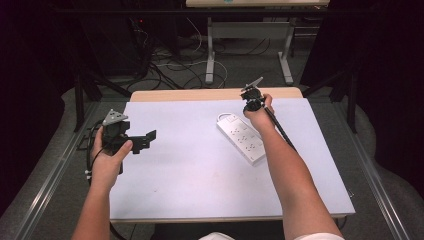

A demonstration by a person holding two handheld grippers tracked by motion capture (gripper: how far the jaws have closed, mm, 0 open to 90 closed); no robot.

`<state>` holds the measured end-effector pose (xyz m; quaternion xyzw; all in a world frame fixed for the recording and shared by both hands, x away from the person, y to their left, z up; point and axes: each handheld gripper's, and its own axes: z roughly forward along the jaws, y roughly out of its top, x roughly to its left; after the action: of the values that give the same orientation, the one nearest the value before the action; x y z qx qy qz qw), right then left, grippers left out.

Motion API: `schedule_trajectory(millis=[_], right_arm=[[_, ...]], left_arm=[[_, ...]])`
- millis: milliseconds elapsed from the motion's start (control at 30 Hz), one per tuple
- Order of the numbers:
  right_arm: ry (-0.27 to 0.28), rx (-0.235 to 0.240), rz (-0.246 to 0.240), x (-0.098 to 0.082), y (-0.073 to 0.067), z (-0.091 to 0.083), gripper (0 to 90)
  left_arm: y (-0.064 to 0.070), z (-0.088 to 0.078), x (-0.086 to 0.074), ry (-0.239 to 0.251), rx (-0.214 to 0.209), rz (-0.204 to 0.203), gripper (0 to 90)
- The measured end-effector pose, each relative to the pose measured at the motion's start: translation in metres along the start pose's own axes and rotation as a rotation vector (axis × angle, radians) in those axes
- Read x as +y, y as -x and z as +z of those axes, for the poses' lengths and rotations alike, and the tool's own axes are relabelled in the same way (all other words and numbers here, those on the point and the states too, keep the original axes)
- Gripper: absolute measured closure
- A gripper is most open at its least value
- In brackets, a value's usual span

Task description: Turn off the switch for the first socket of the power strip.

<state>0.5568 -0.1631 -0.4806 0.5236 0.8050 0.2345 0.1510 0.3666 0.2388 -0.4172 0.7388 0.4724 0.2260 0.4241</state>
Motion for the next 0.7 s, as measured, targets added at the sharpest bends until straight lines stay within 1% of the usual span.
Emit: schedule_trajectory(millis=[33,67,100,133,167,200,267,367,467,500,533,567,600,633,667,700], right_arm=[[-0.009,-0.001,-0.003,0.0,0.0,0.0,90.0],[-0.007,-0.002,0.0,-0.001,-0.001,0.003,90.0],[0.002,0.008,0.002,-0.001,-0.001,0.005,90.0],[-0.014,0.008,-0.008,-0.001,-0.001,0.005,90.0],[-0.011,0.008,-0.007,-0.001,-0.001,0.007,90.0],[-0.017,0.009,-0.004,0.0,-0.001,0.007,90.0],[-0.014,0.018,0.017,0.0,-0.001,0.01,90.0],[-0.018,0.014,0.043,0.0,0.001,0.014,90.0],[-0.024,0.019,0.054,-0.001,0.001,0.016,90.0],[-0.019,0.021,0.046,-0.002,0.002,0.017,90.0],[-0.026,0.021,0.041,-0.002,0.002,0.018,90.0],[-0.015,0.02,0.051,-0.003,0.0,0.019,90.0],[-0.026,0.017,0.044,-0.004,0.0,0.019,90.0],[-0.026,0.021,0.049,-0.004,0.0,0.02,90.0],[-0.028,0.024,0.041,-0.005,-0.001,0.021,90.0],[-0.03,0.021,0.047,-0.005,-0.002,0.022,90.0]], left_arm=[[0.001,0.0,0.0,-0.002,0.0,0.0,0.2],[0.003,0.001,-0.001,-0.005,-0.004,-0.008,0.2],[0.003,0.001,-0.001,-0.005,0.001,0.002,0.2],[0.004,0.001,-0.001,-0.006,0.001,0.004,0.2],[0.005,0.001,-0.001,-0.004,0.0,0.012,0.2],[0.005,0.001,-0.001,-0.006,-0.001,0.011,0.2],[0.005,0.0,-0.001,-0.01,0.003,0.009,0.2],[0.006,0.0,-0.002,-0.014,0.004,0.004,0.2],[0.008,0.0,-0.004,-0.022,0.002,0.008,0.2],[0.009,0.001,-0.005,-0.018,0.003,0.006,0.2],[0.009,0.001,-0.005,-0.029,0.006,0.017,0.2],[0.009,0.001,-0.006,-0.028,0.009,0.012,0.2],[0.009,0.0,-0.006,-0.033,0.01,0.013,0.2],[0.01,0.0,-0.007,-0.028,0.01,0.004,0.2],[0.009,-0.001,-0.007,-0.026,0.017,0.012,0.2],[0.009,-0.002,-0.007,-0.029,0.02,0.012,0.2]])
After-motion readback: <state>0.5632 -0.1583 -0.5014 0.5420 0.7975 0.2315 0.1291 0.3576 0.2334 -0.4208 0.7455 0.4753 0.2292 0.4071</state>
